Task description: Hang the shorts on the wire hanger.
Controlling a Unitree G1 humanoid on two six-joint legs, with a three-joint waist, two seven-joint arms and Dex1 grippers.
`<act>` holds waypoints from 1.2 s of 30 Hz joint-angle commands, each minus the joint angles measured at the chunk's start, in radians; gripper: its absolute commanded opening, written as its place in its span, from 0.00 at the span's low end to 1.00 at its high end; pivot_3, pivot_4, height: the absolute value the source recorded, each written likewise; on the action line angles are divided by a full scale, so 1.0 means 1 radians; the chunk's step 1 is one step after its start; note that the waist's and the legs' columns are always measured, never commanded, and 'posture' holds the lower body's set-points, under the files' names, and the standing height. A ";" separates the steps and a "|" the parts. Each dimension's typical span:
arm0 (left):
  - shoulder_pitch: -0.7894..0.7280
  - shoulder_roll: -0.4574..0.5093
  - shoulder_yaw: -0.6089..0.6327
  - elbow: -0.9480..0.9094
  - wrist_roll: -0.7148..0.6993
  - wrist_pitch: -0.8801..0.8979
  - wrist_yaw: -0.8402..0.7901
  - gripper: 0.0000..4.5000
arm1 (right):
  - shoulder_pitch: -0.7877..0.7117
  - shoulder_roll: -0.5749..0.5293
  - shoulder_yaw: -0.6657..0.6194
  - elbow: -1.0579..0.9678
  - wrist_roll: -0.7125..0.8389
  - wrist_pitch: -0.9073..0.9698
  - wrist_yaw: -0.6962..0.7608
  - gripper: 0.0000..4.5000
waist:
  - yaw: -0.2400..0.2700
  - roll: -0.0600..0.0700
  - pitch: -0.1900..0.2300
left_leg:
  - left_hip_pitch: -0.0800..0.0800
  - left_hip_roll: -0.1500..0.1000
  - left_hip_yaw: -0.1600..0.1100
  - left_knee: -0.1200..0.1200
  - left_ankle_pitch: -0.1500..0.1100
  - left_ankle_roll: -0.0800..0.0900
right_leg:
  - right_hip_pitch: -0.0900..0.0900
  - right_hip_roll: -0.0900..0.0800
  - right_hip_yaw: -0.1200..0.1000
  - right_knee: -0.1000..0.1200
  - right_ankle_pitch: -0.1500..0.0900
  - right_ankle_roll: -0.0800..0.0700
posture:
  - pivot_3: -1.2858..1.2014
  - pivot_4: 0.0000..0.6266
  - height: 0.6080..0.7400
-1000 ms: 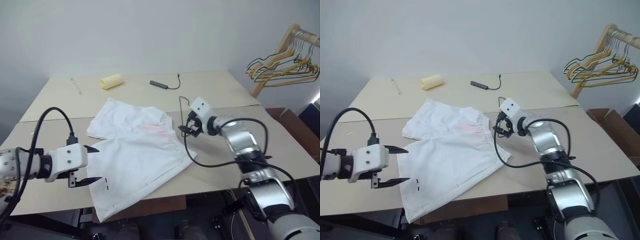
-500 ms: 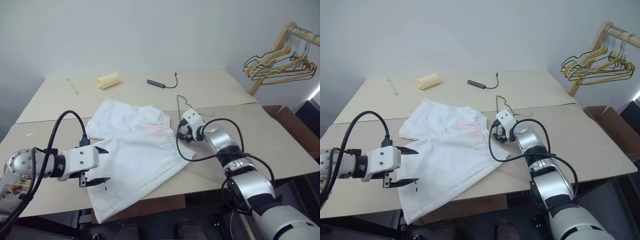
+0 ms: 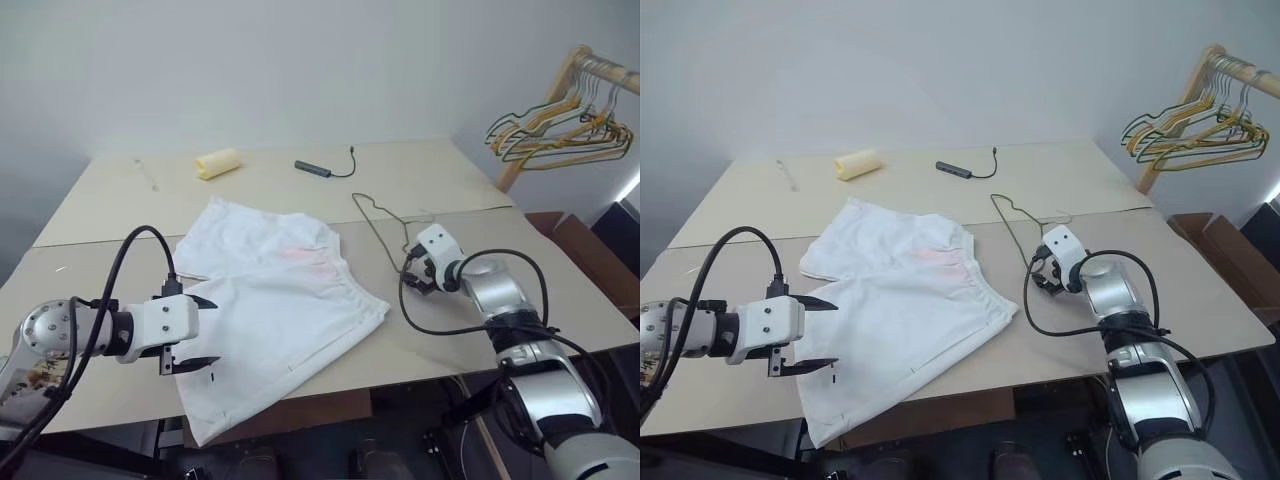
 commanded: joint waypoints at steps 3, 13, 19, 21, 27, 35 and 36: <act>-0.036 0.001 -0.007 0.011 -0.004 -0.022 0.005 1.00 | -0.077 0.033 -0.017 -0.037 0.055 -0.027 0.048 1.00 | -0.027 0.000 0.000 | 0.001 0.000 -0.001 0.000 0.000 0.000 | 0.000 0.001 0.001 0.001 0.000 0.000 | 0.53 0.00 1.00; -0.049 -0.048 0.018 -0.056 -0.075 0.020 0.036 1.00 | -0.299 0.159 -0.041 0.389 0.055 -0.153 -0.014 1.00 | -0.023 0.000 0.000 | 0.000 0.000 -0.001 0.000 0.000 0.001 | 0.000 0.001 0.001 0.000 0.004 -0.006 | 0.55 0.00 1.00; -0.037 -0.052 -0.004 -0.079 -0.055 0.029 0.050 1.00 | -0.361 0.181 -0.065 0.576 0.057 -0.154 -0.097 1.00 | -0.015 0.000 0.000 | -0.001 -0.001 -0.001 0.000 0.000 0.001 | 0.000 0.000 0.001 0.000 0.004 -0.005 | 0.55 0.00 1.00; -0.035 -0.052 -0.005 -0.080 -0.055 0.031 0.051 1.00 | -0.366 0.182 -0.074 0.602 0.058 -0.148 -0.107 1.00 | -0.018 0.000 0.000 | -0.001 -0.001 -0.001 0.000 0.000 0.001 | 0.000 0.000 0.001 0.000 0.004 -0.005 | 0.55 0.00 1.00; -0.039 -0.047 -0.014 -0.066 -0.044 0.018 0.045 1.00 | -0.386 0.186 -0.061 0.645 0.042 -0.097 -0.053 0.86 | -0.024 0.000 0.000 | 0.001 -0.001 -0.001 0.000 0.000 0.001 | 0.001 0.000 0.001 0.001 0.004 -0.005 | 0.55 0.00 1.00; -0.044 -0.048 -0.010 -0.058 -0.049 0.007 0.039 1.00 | -0.385 0.194 -0.051 0.666 0.004 -0.071 -0.092 0.24 | -0.024 0.000 0.000 | 0.001 -0.001 -0.001 0.000 0.000 0.001 | 0.001 0.000 0.001 0.000 0.004 -0.005 | 0.55 0.00 1.00; -0.042 -0.048 -0.009 -0.059 -0.049 0.008 0.038 1.00 | -0.384 0.193 -0.052 0.667 0.003 -0.069 -0.092 0.15 | -0.024 0.000 0.000 | 0.002 -0.001 -0.001 0.000 0.000 0.001 | 0.002 0.000 0.001 0.000 0.004 -0.005 | 0.55 0.00 1.00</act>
